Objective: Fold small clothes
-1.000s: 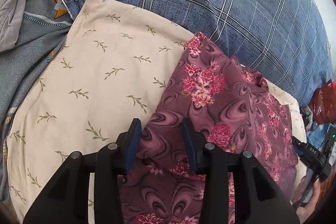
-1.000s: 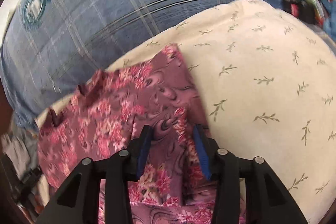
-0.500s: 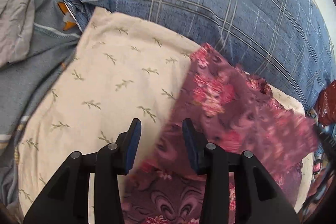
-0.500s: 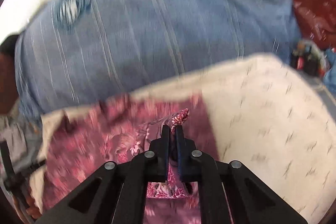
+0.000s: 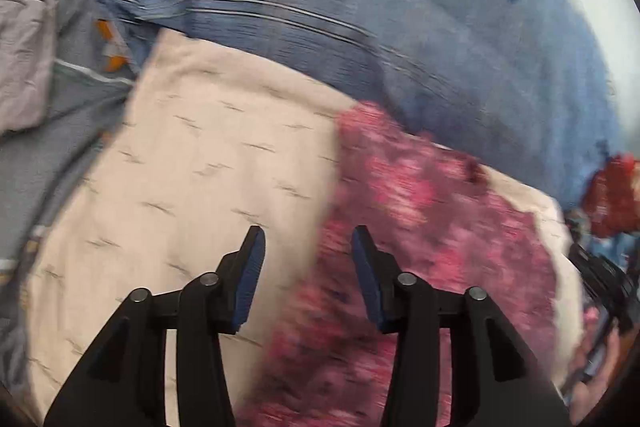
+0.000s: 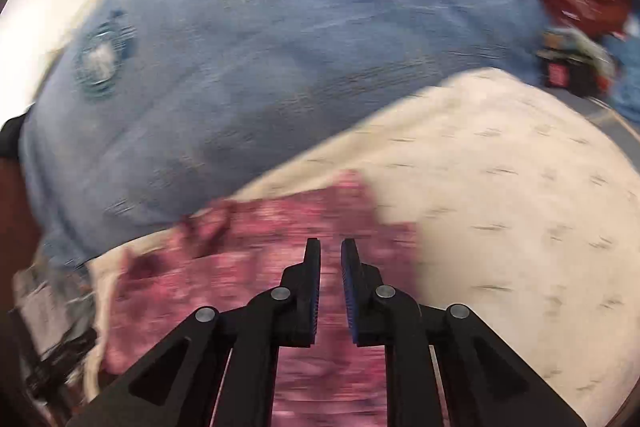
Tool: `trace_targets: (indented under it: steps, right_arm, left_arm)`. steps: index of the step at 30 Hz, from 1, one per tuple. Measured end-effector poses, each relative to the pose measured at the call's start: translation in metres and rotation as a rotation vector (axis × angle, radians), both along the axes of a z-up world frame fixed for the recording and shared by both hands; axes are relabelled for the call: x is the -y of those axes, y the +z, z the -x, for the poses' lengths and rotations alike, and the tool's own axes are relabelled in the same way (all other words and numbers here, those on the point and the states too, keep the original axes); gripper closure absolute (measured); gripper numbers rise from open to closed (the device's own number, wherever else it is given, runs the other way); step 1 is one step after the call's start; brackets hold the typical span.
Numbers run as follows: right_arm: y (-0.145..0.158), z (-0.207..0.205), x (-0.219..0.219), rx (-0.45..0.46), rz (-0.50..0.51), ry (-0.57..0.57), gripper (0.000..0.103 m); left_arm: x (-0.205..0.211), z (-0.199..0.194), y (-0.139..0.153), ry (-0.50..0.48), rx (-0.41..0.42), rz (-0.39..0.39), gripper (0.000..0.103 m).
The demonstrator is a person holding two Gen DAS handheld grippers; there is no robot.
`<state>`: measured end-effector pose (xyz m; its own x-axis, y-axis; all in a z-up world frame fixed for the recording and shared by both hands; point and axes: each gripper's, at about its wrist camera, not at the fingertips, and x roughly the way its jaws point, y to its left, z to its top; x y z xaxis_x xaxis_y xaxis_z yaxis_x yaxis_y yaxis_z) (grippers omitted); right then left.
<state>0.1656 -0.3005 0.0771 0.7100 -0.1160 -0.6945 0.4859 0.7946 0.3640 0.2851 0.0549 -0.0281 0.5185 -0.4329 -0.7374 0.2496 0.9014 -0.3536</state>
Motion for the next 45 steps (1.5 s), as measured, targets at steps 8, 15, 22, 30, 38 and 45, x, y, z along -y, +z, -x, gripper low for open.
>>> trace_targets:
  steps: [8,15,22,30,38,45]
  right_arm:
    - [-0.035,-0.075,-0.098,0.078,-0.318,0.359,0.089]
    - [-0.068,-0.082,-0.151,-0.112,-0.193,0.452,0.093]
    - [-0.044,-0.080,-0.098,-0.053,-0.201,0.302,0.087]
    - [-0.040,-0.165,-0.102,-0.124,-0.077,0.428,0.059]
    - [-0.068,-0.174,-0.096,-0.311,0.007,0.635,0.056]
    - [-0.058,-0.151,-0.124,-0.309,0.290,0.718,0.101]
  left_arm:
    - [0.038,0.004,-0.008,-0.030,0.034,-0.145,0.049]
    - [0.017,-0.012,-0.010,0.011,-0.039,-0.119,0.051]
    - [0.046,-0.041,0.024,-0.047,-0.004,-0.055,0.041]
    - [0.067,-0.081,-0.031,-0.066,-0.219,-0.249,0.041]
    - [0.064,-0.068,-0.038,-0.107,-0.165,-0.267,0.041]
    - [0.061,-0.068,-0.035,-0.095,-0.165,-0.267,0.041]
